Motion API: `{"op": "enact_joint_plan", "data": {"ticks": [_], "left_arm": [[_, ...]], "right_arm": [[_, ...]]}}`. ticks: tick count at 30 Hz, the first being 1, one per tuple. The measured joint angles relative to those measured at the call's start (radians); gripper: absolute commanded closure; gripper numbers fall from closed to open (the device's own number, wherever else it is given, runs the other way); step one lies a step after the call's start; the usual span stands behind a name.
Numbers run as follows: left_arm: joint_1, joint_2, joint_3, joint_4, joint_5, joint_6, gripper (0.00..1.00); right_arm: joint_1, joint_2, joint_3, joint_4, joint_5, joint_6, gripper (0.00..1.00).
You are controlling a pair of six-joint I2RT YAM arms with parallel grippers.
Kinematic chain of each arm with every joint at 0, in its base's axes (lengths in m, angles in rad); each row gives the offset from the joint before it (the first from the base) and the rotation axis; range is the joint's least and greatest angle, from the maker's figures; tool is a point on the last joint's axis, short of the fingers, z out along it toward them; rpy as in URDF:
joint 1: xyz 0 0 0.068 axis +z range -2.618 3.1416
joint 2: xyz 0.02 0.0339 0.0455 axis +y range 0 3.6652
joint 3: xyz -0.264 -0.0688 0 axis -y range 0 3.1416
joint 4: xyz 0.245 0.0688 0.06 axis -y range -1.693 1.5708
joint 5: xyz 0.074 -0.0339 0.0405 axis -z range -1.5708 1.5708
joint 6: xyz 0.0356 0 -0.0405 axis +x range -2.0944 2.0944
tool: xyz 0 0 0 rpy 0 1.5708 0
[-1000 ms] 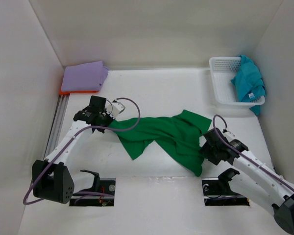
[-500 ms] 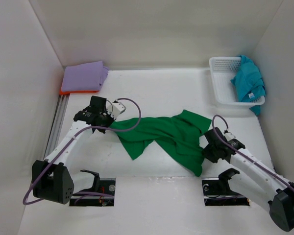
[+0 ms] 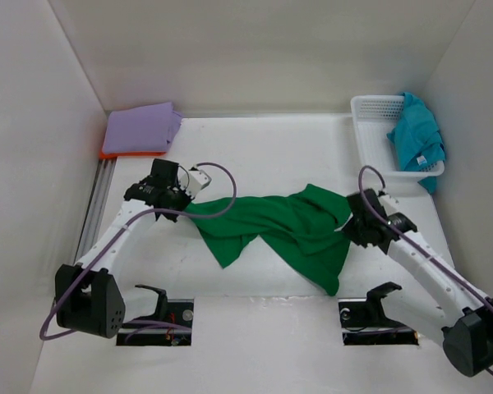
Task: Fold and stack the t-shirts
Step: Flatten out the tshirt
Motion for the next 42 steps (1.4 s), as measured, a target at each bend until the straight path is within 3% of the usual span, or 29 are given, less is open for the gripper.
{"op": "enact_joint_plan", "data": {"ticks": [3,5,8,13,15,17,19,24,28,33,37,42], "left_arm": [[0.011,0.069,0.066,-0.003,0.004,0.002,0.98],[0.028,0.168,0.186,-0.004,0.012,0.004,0.99],[0.066,0.389,0.526,-0.005,0.027,-0.005,0.99],[0.108,0.707,1.207,0.058,0.010,-0.047,0.99],[0.116,0.721,1.318,0.095,-0.003,-0.051,0.98],[0.116,0.668,1.324,0.138,-0.005,-0.044,0.97],[0.106,0.570,1.226,0.189,-0.006,-0.020,0.97],[0.072,0.314,0.821,0.240,-0.009,0.082,0.96],[0.077,0.270,0.543,0.229,-0.019,0.132,0.96],[0.088,0.272,0.249,0.168,-0.030,0.157,0.96],[0.082,0.256,0.063,0.159,-0.036,0.169,0.97],[0.075,0.198,-0.077,0.139,-0.039,0.169,0.96]], "right_arm": [[-0.072,0.084,0.154,0.034,0.005,-0.114,1.00],[-0.145,0.187,0.306,0.069,-0.003,-0.211,1.00],[-0.227,0.396,0.637,0.121,-0.009,-0.353,1.00],[-0.270,0.735,1.390,0.166,-0.008,-0.547,1.00],[-0.268,0.779,1.593,0.180,-0.003,-0.599,1.00],[-0.259,0.748,1.662,0.192,0.007,-0.637,1.00],[-0.241,0.651,1.600,0.223,0.024,-0.662,1.00],[-0.184,0.318,1.135,0.309,0.063,-0.659,1.00],[-0.126,0.140,0.737,0.321,0.078,-0.568,1.00],[-0.015,0.073,0.332,0.239,0.072,-0.397,1.00],[0.081,0.022,0.182,0.154,0.058,-0.274,1.00],[0.152,-0.011,0.158,0.128,0.042,-0.182,1.00]]}}
